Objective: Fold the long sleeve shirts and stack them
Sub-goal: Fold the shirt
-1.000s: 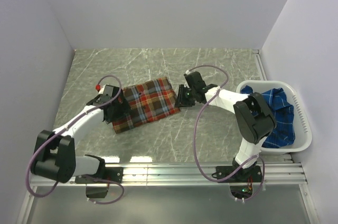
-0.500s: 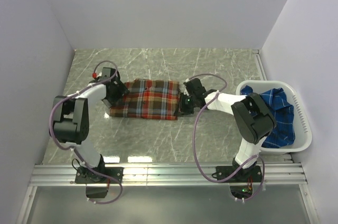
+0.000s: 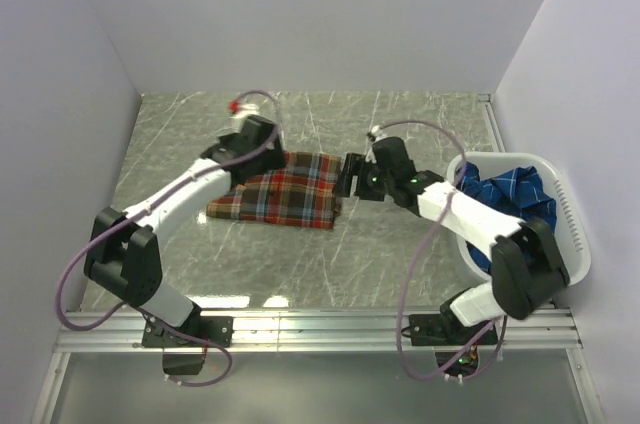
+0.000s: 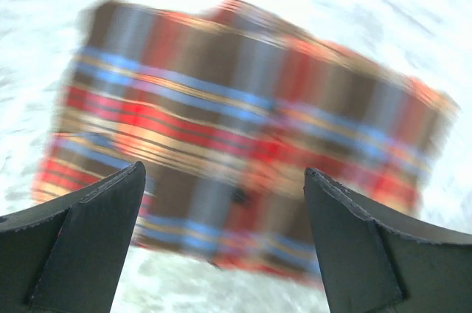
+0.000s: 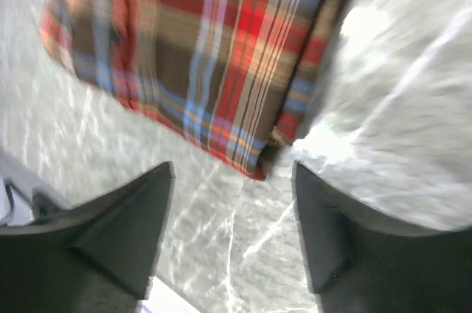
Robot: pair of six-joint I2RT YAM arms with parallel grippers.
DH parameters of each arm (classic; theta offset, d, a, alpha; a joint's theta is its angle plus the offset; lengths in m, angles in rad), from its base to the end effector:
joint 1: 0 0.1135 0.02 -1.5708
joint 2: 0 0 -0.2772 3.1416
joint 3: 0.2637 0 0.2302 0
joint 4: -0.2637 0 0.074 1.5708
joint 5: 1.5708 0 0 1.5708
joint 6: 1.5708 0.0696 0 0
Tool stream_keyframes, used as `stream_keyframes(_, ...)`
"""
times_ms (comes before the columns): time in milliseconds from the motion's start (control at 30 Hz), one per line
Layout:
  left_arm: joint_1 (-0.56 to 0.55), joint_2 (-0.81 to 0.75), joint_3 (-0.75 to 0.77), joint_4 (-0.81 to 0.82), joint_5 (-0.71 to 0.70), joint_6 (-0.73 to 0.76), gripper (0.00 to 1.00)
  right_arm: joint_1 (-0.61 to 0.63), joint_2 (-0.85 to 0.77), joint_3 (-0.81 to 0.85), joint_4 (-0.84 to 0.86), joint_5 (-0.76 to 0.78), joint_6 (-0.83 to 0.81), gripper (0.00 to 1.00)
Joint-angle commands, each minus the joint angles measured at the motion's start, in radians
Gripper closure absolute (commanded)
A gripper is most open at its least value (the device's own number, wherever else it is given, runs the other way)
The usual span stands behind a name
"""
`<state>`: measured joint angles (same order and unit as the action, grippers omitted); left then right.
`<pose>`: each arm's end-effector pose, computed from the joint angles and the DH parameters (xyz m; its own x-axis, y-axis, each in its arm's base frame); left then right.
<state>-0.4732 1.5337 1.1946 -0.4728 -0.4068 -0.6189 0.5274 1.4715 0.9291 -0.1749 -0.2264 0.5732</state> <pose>0.3100 -0.1278 0.2731 -0.6283 -0.2769 -0.7270 -0.2312 0.9588 -0.1654 0.2693 0.1749 0.2328 -0.8225 0.1326 -0.5531 -0.2268 0.8154 0.5327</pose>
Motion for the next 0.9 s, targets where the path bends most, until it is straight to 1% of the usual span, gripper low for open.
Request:
stream_keyframes(0,-0.168,0.006,0.025,-0.073,-0.153,0.094,0.05,-0.021,-0.141,0.013,-0.073,0.214,-0.068,0.18)
stream_keyframes(33,-0.203,0.017,0.026,-0.07,-0.164,0.105,0.05,-0.024,-0.161,0.007,-0.098,0.225,-0.068,0.11)
stream_keyframes(67,-0.269,0.037,0.028,-0.067,-0.161,0.129,0.06,-0.027,-0.184,0.002,-0.109,0.255,-0.065,0.08)
stream_keyframes(133,-0.33,0.058,0.028,-0.041,-0.162,0.183,0.07,-0.038,-0.242,-0.013,-0.133,0.31,-0.055,0.0)
stream_keyframes(167,-0.388,0.078,0.025,-0.026,-0.155,0.209,0.07,-0.043,-0.263,-0.018,-0.143,0.332,-0.038,0.0)
stream_keyframes(267,-0.474,0.115,0.01,0.042,-0.116,0.306,0.09,-0.072,-0.333,-0.045,-0.163,0.38,0.006,0.0)
stream_keyframes(300,-0.513,0.165,0.002,0.087,-0.09,0.373,0.11,-0.093,-0.406,-0.093,-0.141,0.397,0.036,0.0)
stream_keyframes(367,-0.519,0.181,0.005,0.092,-0.07,0.387,0.12,-0.107,-0.439,-0.104,-0.137,0.403,0.056,0.0)
stream_keyframes(500,-0.556,0.264,0.028,0.1,-0.096,0.442,0.18,-0.125,-0.494,-0.148,-0.109,0.403,0.074,0.0)
stream_keyframes(600,-0.567,0.313,0.043,0.108,-0.09,0.453,0.22,-0.132,-0.499,-0.159,-0.1,0.389,0.063,0.0)
stream_keyframes(633,-0.57,0.33,0.048,0.112,-0.09,0.462,0.25,-0.132,-0.501,-0.161,-0.1,0.386,0.07,0.0)
stream_keyframes(800,-0.578,0.379,0.059,0.146,-0.112,0.499,0.28,-0.142,-0.514,-0.194,-0.068,0.369,0.088,0.0)
stream_keyframes(867,-0.578,0.397,0.063,0.148,-0.119,0.502,0.33,-0.15,-0.511,-0.2,-0.061,0.355,0.097,0.0)
